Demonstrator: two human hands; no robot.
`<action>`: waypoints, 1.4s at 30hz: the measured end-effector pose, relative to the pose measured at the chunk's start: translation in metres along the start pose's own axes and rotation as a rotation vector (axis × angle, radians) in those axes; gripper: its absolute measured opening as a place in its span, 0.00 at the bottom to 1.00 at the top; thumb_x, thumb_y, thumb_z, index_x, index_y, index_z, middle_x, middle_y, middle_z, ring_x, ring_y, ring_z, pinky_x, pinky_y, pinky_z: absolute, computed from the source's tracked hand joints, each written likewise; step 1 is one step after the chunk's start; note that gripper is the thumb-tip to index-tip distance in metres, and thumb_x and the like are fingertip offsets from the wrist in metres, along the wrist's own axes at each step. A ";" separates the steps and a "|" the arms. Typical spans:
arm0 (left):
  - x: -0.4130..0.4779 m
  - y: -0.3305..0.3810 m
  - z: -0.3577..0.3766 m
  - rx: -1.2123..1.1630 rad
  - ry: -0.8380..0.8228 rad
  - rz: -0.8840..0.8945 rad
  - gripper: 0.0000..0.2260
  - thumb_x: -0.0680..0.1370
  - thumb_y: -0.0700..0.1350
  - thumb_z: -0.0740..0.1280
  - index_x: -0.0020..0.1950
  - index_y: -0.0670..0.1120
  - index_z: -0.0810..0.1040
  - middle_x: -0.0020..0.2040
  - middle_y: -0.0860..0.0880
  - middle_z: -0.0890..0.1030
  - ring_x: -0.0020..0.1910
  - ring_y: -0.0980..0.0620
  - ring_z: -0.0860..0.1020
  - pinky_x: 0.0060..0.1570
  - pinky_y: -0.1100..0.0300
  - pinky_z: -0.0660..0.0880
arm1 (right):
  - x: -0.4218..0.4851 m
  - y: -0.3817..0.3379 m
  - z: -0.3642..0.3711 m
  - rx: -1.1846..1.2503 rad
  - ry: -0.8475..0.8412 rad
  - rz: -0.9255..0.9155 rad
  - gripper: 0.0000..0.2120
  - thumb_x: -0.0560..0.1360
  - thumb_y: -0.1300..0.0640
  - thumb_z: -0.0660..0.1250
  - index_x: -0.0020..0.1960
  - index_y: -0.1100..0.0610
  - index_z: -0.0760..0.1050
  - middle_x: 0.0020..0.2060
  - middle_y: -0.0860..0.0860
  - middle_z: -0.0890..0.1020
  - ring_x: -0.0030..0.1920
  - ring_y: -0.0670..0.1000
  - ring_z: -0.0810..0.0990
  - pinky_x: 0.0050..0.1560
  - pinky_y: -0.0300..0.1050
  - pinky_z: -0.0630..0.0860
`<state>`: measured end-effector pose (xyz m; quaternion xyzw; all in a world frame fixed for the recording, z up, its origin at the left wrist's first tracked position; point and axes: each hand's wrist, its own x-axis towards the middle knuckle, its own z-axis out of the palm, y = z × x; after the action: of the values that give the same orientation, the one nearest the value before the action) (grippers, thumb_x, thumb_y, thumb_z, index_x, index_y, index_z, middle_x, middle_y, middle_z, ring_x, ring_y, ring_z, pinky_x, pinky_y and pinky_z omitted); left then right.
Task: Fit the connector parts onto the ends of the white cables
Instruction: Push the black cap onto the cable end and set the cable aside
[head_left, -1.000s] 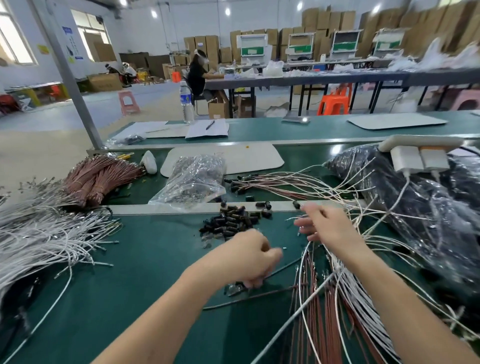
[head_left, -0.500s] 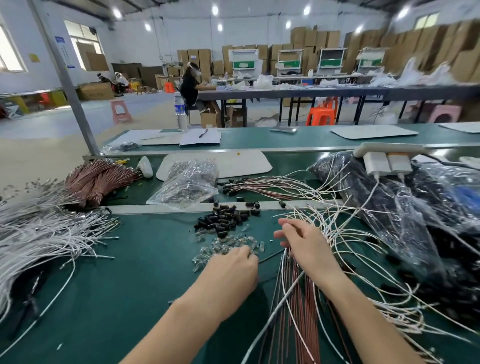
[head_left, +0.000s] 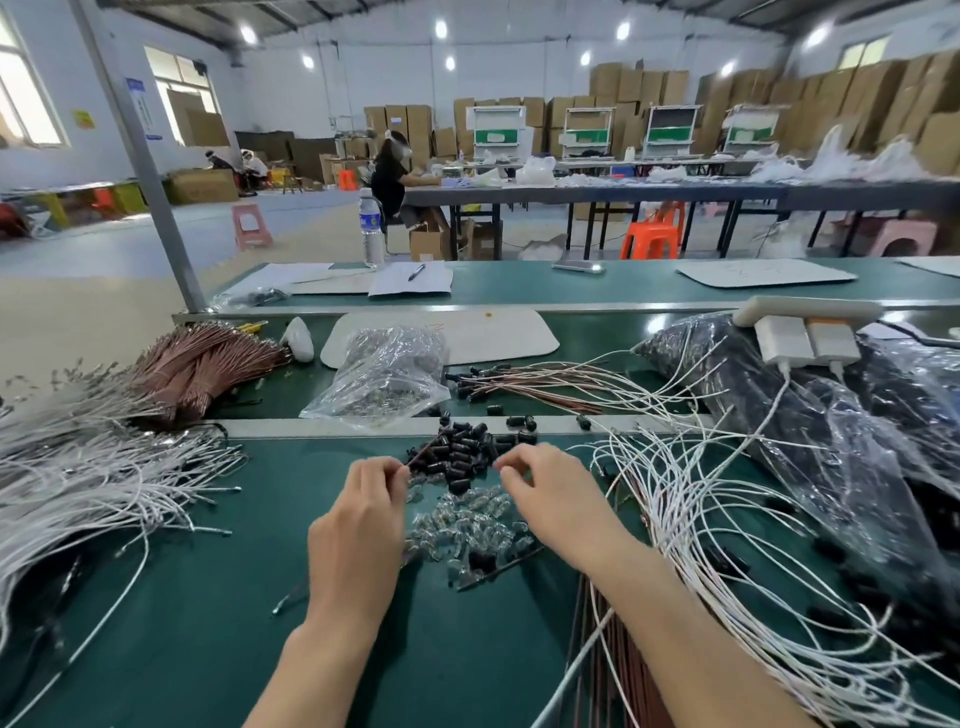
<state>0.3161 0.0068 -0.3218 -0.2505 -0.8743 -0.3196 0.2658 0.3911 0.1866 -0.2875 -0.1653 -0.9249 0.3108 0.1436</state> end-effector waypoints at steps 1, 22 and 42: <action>0.001 -0.002 0.004 -0.014 -0.007 -0.031 0.09 0.83 0.49 0.60 0.50 0.45 0.74 0.40 0.53 0.79 0.26 0.50 0.75 0.24 0.55 0.73 | 0.007 -0.004 0.004 -0.042 -0.015 -0.020 0.12 0.84 0.52 0.59 0.61 0.50 0.79 0.54 0.48 0.79 0.49 0.48 0.79 0.51 0.44 0.77; -0.012 0.014 -0.005 -0.301 0.000 0.133 0.03 0.80 0.50 0.64 0.49 0.52 0.74 0.38 0.60 0.74 0.34 0.58 0.74 0.29 0.61 0.74 | -0.019 0.009 -0.004 1.194 0.123 0.241 0.14 0.75 0.51 0.70 0.55 0.59 0.81 0.43 0.52 0.86 0.45 0.48 0.85 0.45 0.37 0.81; -0.020 0.022 -0.002 -0.333 -0.117 0.291 0.02 0.77 0.45 0.69 0.49 0.49 0.77 0.42 0.59 0.75 0.31 0.58 0.73 0.30 0.61 0.74 | -0.041 0.010 0.008 1.601 0.003 0.301 0.13 0.71 0.61 0.70 0.54 0.64 0.77 0.49 0.65 0.85 0.42 0.54 0.86 0.42 0.42 0.84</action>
<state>0.3447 0.0146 -0.3242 -0.4323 -0.7782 -0.4028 0.2129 0.4280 0.1740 -0.3064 -0.1357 -0.3900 0.8935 0.1763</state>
